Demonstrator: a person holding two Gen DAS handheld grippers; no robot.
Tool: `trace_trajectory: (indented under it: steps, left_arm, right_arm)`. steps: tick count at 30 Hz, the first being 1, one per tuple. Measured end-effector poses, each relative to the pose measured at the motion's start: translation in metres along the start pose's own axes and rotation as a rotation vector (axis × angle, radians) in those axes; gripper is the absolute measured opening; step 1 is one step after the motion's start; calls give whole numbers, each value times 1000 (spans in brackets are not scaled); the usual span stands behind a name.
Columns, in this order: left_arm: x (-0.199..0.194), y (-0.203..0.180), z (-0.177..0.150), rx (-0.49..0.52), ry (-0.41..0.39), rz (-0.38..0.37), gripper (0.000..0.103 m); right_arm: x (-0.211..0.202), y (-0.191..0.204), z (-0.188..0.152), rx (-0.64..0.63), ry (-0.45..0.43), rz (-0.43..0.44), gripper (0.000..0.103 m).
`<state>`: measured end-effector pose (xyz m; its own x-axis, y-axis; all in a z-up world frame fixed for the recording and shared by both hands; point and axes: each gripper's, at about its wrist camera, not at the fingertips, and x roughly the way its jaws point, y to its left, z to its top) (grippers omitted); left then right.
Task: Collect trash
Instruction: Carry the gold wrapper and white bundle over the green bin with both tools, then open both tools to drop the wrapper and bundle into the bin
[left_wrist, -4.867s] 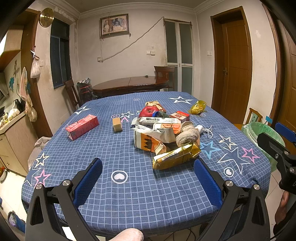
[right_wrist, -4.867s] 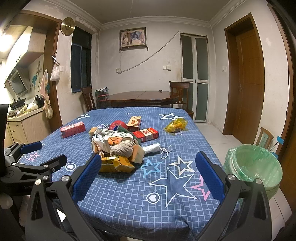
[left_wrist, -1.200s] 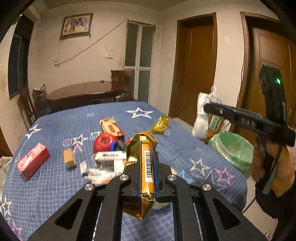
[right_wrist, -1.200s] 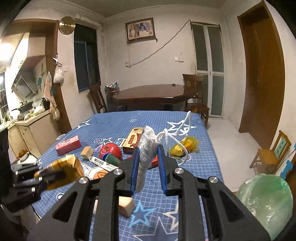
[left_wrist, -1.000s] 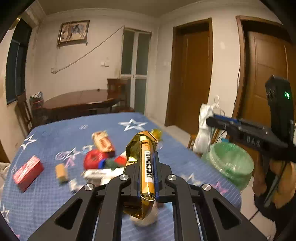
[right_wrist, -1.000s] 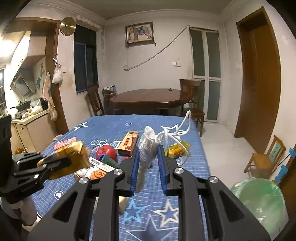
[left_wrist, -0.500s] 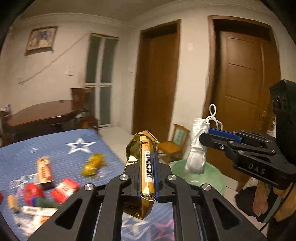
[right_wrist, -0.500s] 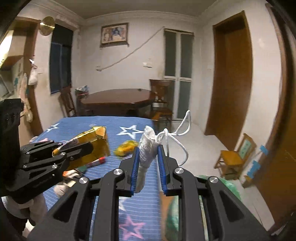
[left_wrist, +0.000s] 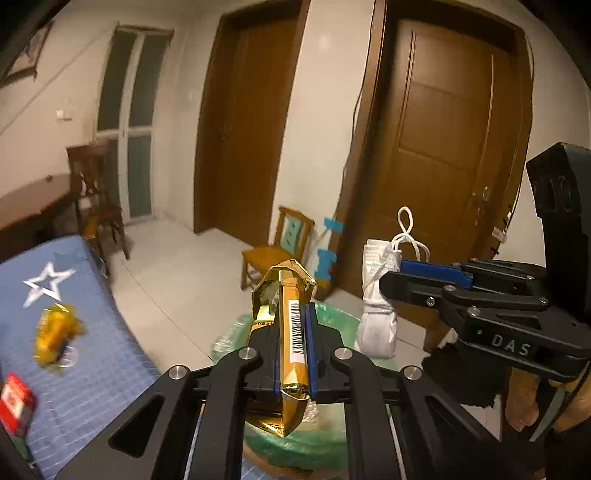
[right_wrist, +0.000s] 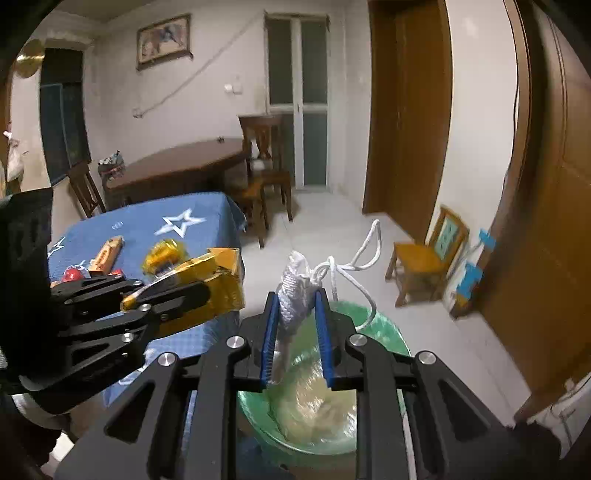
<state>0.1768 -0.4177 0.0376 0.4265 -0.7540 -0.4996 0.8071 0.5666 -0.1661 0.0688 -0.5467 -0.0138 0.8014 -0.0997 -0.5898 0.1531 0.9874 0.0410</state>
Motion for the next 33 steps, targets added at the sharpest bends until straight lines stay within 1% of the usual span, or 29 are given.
trace_trajectory:
  steps: [3,9,13,16,17,18,20,21,23,26,31,33]
  left_arm:
    - [43,-3,-2,-2,63,-22,11]
    - [107,-2,-16,-4,148,-30,11]
    - [130,7,-28,-10,171,-31,11]
    - [140,10,-32,-14,176,-31,12]
    - [146,12,-31,-15,181,-26,20]
    - [143,14,-32,-19,181,-23,35]
    - [141,18,-32,-28,172,-17,50]
    - [139,21,-31,-34,171,-13,55]
    - [138,23,-32,-40,170,-2,58]
    - [130,31,-31,-56,171,1,58]
    - [114,28,-32,-62,165,-3,58]
    - [104,27,-34,-56,160,-5,58]
  right_arm:
    - [17,-16,-10,25,48,3,19]
    - [48,-37,-28,65,113,9,19]
    - [58,-52,-32,83,126,13,19]
    - [61,-56,-32,89,128,18,21]
    - [63,-58,-31,96,132,31,22]
    - [63,-58,-31,102,135,41,24]
    - [63,-60,-31,107,128,33,39]
    - [63,-62,-32,113,125,35,42]
    - [61,-65,-33,123,117,32,45]
    - [57,-68,-34,134,105,31,45]
    - [46,-66,-33,135,80,32,45]
    - [38,-61,-33,132,59,37,48]
